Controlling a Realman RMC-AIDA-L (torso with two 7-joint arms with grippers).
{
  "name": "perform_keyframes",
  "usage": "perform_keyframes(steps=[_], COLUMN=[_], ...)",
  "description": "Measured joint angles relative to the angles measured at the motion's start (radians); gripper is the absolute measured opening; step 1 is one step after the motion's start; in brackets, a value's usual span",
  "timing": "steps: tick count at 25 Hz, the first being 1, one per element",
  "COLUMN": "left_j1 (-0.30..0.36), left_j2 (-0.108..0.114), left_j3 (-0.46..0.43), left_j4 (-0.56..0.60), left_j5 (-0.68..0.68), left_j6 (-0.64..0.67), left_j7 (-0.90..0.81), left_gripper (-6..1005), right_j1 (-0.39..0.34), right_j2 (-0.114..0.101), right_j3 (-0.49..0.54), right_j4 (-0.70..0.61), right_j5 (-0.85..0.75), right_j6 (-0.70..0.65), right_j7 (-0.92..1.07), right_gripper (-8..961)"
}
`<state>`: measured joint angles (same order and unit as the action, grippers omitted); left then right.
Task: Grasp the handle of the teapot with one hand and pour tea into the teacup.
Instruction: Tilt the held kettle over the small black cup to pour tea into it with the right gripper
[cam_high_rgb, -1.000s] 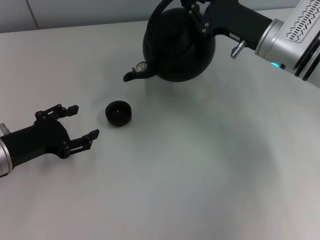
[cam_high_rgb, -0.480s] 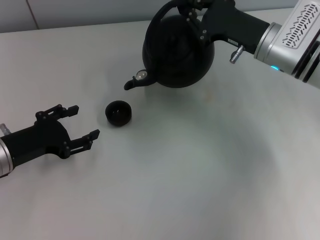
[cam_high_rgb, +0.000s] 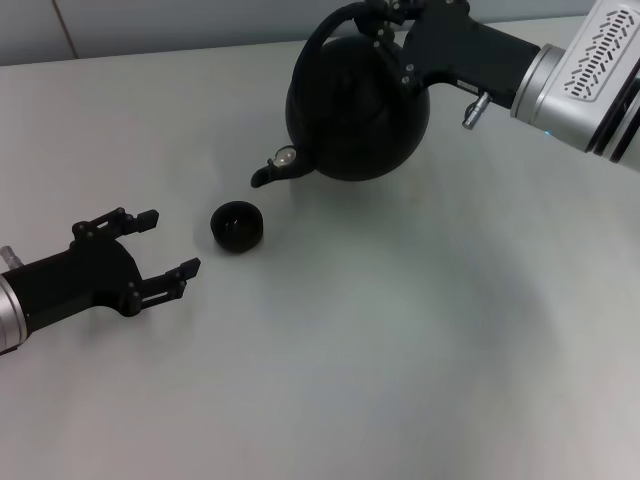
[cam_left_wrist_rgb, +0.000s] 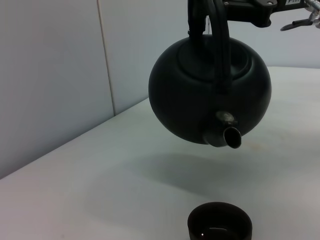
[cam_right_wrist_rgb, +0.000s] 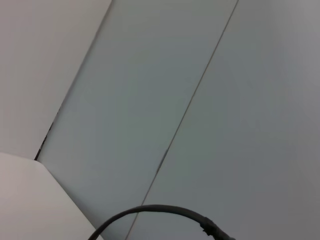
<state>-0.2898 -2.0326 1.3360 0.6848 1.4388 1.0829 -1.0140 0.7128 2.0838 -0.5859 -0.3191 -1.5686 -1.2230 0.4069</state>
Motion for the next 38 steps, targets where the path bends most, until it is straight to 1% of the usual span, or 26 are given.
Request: perform_keyframes(steps=[17,25,38], left_j1=[-0.002,-0.003,-0.01], left_j2=[0.003,0.003,0.002], left_j3=[0.0,0.0,0.0], left_j4=[-0.002,-0.006,-0.009], left_j5=[0.0,0.0,0.0], left_j6=[0.0,0.0,0.0], left_j7=[0.0,0.0,0.0], left_gripper=[799,799,799], right_j1=[0.001,-0.002,-0.003], right_j2=[0.002,0.002,0.003], right_j3=[-0.002,-0.046,-0.069], right_j4=[-0.034,-0.061,-0.077], right_j5=[-0.006,-0.006,-0.006], right_j6=[0.001,0.001,0.0], right_j7=[-0.008,-0.003,-0.008], right_gripper=[104,103,101])
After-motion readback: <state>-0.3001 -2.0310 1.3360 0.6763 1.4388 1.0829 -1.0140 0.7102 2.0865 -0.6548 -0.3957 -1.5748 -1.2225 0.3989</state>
